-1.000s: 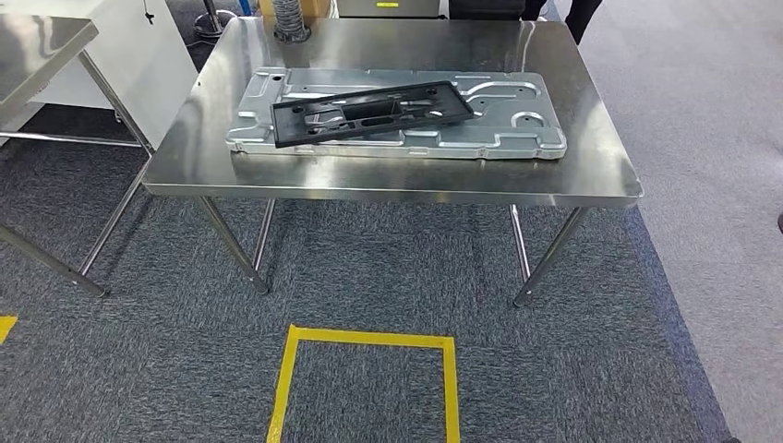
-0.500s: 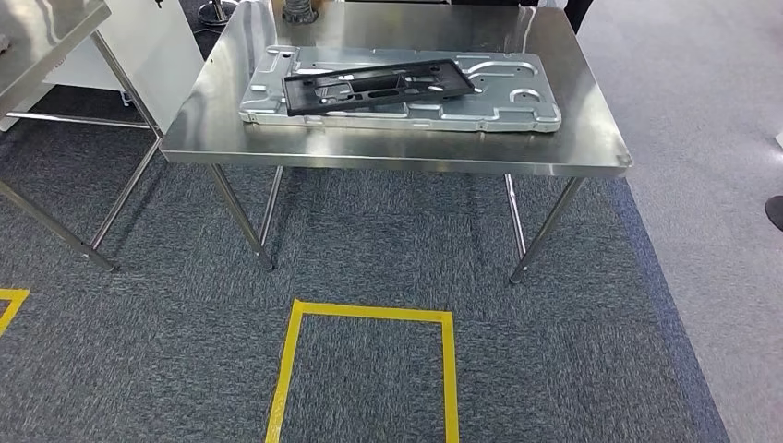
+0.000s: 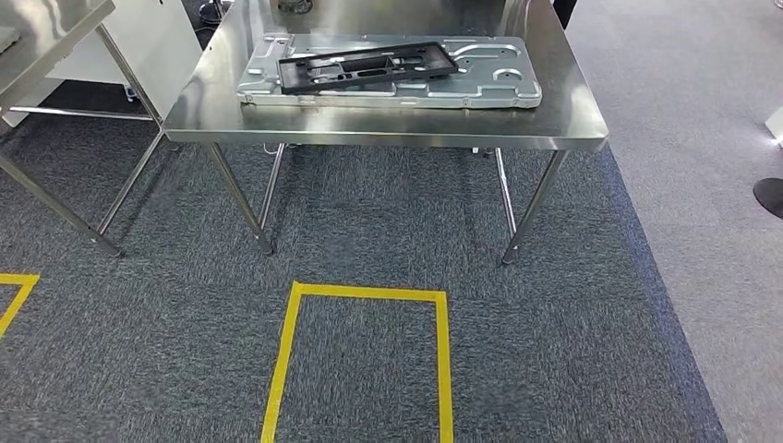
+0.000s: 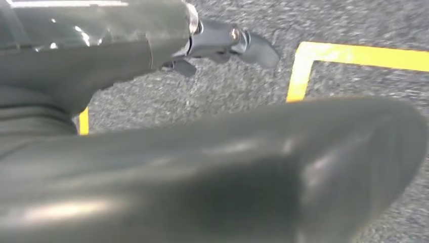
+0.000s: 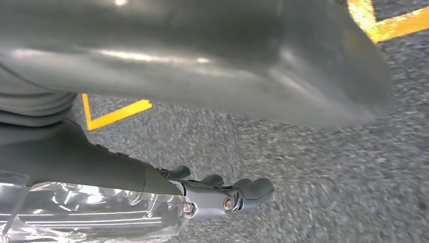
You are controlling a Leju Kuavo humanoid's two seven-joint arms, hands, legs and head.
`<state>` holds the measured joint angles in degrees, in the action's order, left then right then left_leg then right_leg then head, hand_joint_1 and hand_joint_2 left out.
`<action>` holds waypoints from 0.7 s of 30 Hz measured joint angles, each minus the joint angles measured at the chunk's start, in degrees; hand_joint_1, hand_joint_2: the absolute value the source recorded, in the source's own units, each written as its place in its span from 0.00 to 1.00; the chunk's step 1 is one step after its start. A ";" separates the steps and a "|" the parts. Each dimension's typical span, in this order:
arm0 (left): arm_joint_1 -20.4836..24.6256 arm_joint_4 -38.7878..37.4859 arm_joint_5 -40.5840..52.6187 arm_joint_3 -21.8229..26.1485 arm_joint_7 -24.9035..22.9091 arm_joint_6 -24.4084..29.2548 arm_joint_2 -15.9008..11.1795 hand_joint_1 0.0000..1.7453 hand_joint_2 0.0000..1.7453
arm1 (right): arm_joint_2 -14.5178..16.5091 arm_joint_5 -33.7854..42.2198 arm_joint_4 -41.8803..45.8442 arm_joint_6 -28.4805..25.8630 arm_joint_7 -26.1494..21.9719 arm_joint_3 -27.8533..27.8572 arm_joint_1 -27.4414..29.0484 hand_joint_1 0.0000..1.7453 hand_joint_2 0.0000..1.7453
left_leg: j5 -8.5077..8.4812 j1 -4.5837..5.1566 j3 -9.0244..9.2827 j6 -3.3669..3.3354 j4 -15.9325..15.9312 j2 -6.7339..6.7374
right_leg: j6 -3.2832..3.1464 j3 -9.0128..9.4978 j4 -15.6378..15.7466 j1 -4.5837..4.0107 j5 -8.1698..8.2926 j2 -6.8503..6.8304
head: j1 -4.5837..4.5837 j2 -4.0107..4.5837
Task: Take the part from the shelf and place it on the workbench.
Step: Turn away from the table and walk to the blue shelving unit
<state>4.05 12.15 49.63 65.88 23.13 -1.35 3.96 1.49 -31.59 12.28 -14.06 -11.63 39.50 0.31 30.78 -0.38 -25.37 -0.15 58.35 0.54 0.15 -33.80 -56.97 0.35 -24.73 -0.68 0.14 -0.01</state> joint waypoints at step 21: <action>-0.08 0.00 -0.95 1.01 -6.07 0.95 0.26 0.00 1.00 | 0.20 -1.08 -1.01 0.20 6.42 0.22 -0.23 0.00 0.75 | -2.25 0.99 -3.17 -1.59 -2.30 0.38 | 0.53 4.54 1.11 -0.43 -3.13 0.28 | -0.48 0.01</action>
<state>3.96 12.15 48.68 66.89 17.05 -0.40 4.21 1.69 -32.67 11.27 -13.86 -5.21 39.71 0.08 28.53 0.61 -28.55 -1.74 56.05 0.92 0.69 -29.26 -55.86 -0.08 -27.86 -0.40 -0.34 0.00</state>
